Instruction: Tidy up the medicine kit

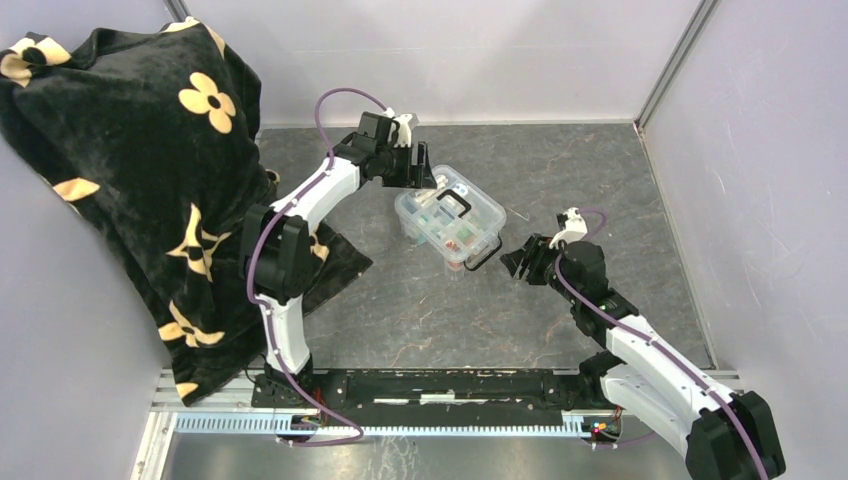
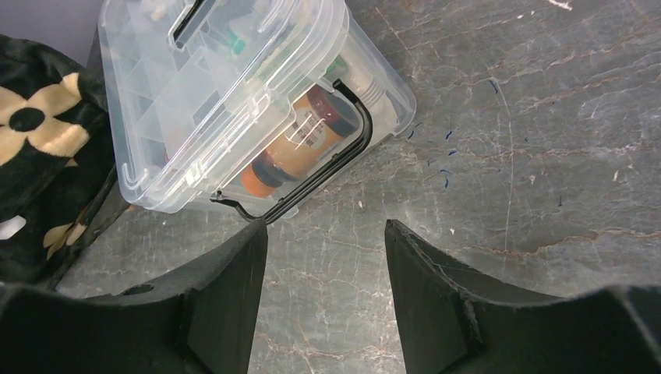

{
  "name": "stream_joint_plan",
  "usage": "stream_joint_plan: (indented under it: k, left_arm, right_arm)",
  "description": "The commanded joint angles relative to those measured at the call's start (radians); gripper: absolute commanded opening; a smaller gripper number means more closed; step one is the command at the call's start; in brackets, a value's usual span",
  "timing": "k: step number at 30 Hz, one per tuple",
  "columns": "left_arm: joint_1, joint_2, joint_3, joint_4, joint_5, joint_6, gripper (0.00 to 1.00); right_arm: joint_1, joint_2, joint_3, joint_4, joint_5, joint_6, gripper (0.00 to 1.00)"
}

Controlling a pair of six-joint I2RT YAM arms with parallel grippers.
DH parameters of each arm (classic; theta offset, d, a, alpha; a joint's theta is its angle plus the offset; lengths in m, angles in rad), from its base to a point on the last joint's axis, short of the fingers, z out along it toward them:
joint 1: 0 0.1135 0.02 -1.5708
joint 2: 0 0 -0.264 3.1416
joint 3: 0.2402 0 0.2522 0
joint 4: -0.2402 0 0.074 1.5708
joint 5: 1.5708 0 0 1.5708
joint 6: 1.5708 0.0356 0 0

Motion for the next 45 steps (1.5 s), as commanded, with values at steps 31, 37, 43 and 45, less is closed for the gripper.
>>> stream_joint_plan:
  k: [31, 37, 43, 45]
  left_arm:
    - [-0.171, -0.553, -0.319, -0.225, -0.477, -0.176, 0.75]
    - [-0.228, -0.509, -0.112, -0.285, -0.528, -0.096, 0.84]
    - [-0.420, -0.373, -0.018, -0.285, -0.544, -0.069, 0.85]
    - [-0.456, -0.342, -0.012, -0.276, -0.544, -0.052, 0.85]
  right_arm:
    - [-0.008, -0.157, 0.077, -0.262, 0.139, 0.004, 0.68]
    - [-0.030, -0.148, 0.138, -0.368, 0.232, -0.076, 0.70]
    - [-0.225, 0.007, 0.213, -0.363, -0.008, -0.158, 0.76]
    - [-0.336, 0.049, 0.194, -0.338, -0.130, -0.159, 0.76]
